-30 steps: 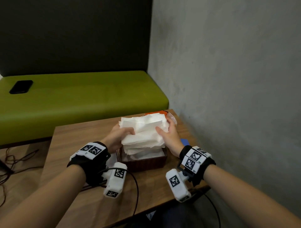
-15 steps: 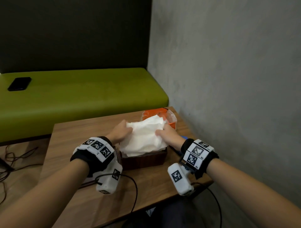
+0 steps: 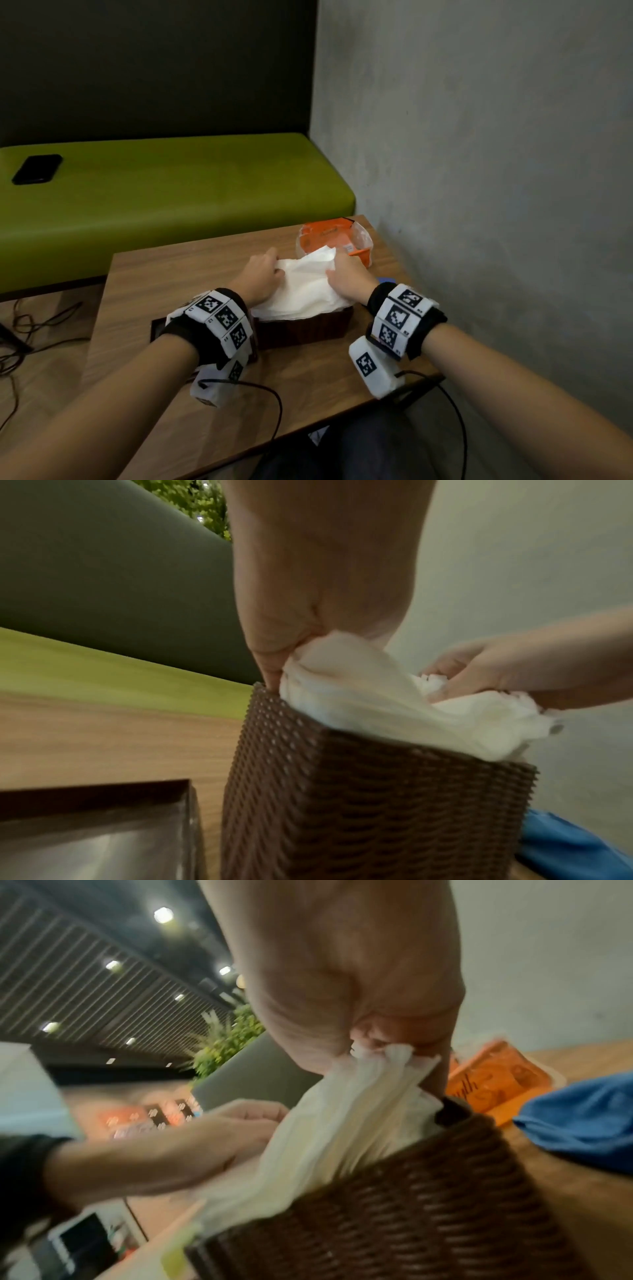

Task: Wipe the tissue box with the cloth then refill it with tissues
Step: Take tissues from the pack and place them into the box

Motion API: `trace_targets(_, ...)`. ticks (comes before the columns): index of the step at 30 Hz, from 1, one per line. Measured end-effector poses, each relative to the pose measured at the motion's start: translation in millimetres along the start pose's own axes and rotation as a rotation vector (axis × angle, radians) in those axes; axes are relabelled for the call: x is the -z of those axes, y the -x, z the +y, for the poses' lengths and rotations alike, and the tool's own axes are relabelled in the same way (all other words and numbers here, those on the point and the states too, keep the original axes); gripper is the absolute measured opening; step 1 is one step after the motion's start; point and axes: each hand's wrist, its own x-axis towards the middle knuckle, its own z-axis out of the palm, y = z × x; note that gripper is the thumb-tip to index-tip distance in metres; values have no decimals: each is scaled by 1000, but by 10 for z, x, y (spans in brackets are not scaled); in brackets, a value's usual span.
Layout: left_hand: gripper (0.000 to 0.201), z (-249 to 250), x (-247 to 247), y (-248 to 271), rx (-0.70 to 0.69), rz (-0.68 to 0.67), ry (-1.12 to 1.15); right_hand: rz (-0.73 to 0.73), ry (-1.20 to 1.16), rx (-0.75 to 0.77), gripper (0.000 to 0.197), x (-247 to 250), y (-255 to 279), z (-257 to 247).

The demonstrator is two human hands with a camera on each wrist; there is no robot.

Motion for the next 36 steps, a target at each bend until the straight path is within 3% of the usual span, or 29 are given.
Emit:
trace_targets(6, 21, -68, -110, -5, -108, 29, -200, 222, 381, 99, 19, -85, 37, 2)
trace_targets(12, 26, -113, -164, 24, -200, 70, -508, 254, 593, 117, 23, -165, 23, 97)
trace_targets(14, 25, -121, -117, 63, -284, 164, -459, 334, 563, 166, 29, -139, 33, 121)
trace_targets(16, 21, -121, -58, 121, -402, 211, -387, 417, 412, 367, 24, -63, 56, 129)
trace_targets(17, 24, -109, -37, 155, -446, 159, -349, 396, 317, 491, 24, -31, 64, 150)
trace_targets(19, 39, -82, -51, 235, -409, -74, -302, 197, 262, 658, 24, -28, 93, 210)
trace_targets(21, 54, -63, -90, 252, -318, -217, -321, 16, 354, 673, 20, -88, 122, 262)
trace_targets(25, 73, -56, -184, 196, -288, -249, -350, -81, 513, 624, 41, -200, 119, 311)
trace_targets(30, 73, -56, -214, 154, -244, -278, -357, -248, 473, 522, 53, -147, 48, 243)
trace_targets(31, 71, -41, -192, 150, -231, -278, -311, -223, 392, 532, 49, -116, 34, 243)
trace_targets(33, 60, -28, -135, 145, -213, -224, -187, -17, 243, 599, 35, -15, 5, 265)
trace_targets(35, 51, -34, -108, 141, -230, -156, -186, 171, 317, 627, 29, 107, -54, 339)
trace_targets(36, 53, -34, -113, 145, -231, -166, -241, 177, 432, 610, 29, 155, -73, 385)
